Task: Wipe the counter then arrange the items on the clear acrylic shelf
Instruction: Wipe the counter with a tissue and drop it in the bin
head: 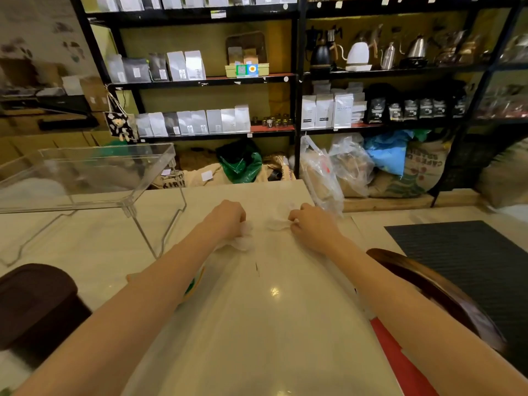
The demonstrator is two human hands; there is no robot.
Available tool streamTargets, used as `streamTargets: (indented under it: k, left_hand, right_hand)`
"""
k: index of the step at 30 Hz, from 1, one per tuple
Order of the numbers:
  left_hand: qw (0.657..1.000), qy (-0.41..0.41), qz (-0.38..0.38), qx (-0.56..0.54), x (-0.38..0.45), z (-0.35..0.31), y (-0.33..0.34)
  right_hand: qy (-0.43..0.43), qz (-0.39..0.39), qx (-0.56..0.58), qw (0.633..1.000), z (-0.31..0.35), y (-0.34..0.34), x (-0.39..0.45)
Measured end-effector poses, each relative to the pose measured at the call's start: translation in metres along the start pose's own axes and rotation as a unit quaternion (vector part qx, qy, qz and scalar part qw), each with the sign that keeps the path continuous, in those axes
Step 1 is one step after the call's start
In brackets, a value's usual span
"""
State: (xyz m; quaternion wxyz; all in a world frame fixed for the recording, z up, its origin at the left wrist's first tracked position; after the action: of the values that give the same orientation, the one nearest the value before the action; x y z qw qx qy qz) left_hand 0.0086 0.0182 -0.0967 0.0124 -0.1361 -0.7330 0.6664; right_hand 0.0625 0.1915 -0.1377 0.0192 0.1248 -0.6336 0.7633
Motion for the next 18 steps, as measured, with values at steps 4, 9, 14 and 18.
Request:
streamTargets:
  k: [4,9,14,18]
  left_hand:
    - [0.999,0.005,-0.028,-0.023,-0.011,-0.010,0.008]
    - [0.997,0.005,-0.056,-0.052,-0.035,-0.027,0.014]
    - [0.993,0.011,-0.082,-0.079,-0.070,-0.034,0.012]
    - [0.987,0.025,-0.111,-0.111,-0.110,-0.033,0.005]
  right_hand:
    - [-0.035,-0.020,0.013,0.999,-0.003,-0.002,-0.015]
    - [-0.057,-0.033,0.073,0.995,-0.001,-0.007,-0.035]
    - [-0.076,-0.043,0.110,0.990,0.003,-0.025,-0.067]
    - [-0.074,-0.068,0.147,0.984,0.014,-0.044,-0.096]
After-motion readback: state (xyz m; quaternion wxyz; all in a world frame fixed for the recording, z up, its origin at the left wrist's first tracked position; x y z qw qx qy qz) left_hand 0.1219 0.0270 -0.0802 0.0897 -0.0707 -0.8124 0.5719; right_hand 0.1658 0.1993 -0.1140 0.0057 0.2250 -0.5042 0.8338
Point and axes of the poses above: each hand's wrist, its own x-axis towards the middle knuckle, its own y-axis out of the palm, z = x × y, the point moved 1 cm from there along x, towards the middle knuckle, and after that the axes turned 12 degrees about -y, right-handed, at the moved point
